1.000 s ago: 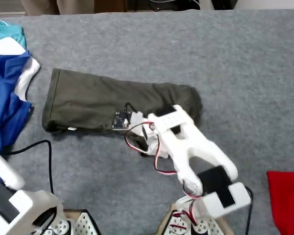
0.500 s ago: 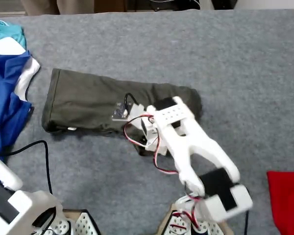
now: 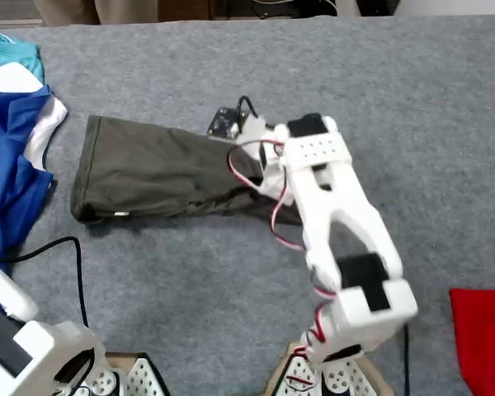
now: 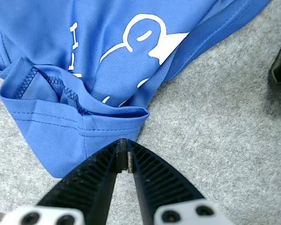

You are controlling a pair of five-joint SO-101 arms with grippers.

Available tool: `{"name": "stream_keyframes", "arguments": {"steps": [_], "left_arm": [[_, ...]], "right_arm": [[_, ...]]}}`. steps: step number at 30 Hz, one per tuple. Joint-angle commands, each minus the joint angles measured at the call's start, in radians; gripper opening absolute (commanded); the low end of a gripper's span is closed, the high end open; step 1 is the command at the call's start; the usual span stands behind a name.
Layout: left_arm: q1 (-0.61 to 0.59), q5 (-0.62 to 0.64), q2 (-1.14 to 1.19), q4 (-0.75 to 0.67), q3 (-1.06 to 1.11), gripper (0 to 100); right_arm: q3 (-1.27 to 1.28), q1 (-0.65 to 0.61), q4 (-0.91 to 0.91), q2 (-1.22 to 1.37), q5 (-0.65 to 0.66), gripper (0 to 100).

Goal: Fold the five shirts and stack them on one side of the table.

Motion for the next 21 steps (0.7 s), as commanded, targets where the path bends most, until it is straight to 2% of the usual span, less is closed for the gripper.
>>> {"name": "stream_keyframes", "arguments": {"steps": [1, 7, 18, 21], "left_arm": [[-0.002, -0.009, -0.054, 0.009, -0.044, 2], [-0.002, -0.009, -0.056, 0.009, -0.044, 2], [-0.002, -0.009, -0.056, 0.009, -0.044, 2], [-0.002, -0.009, -0.056, 0.009, -0.043, 2]], "right_arm": [[-0.159, 0.013, -0.006, 0.082, 0.025, 0.5], [-0.28, 0.008, 0.035, 0.202, 0.054, 0.8], [-0.298, 0.008, 0.028, 0.223, 0.172, 0.9], [-0.298, 0.008, 0.026, 0.222, 0.181, 5.9]]}}
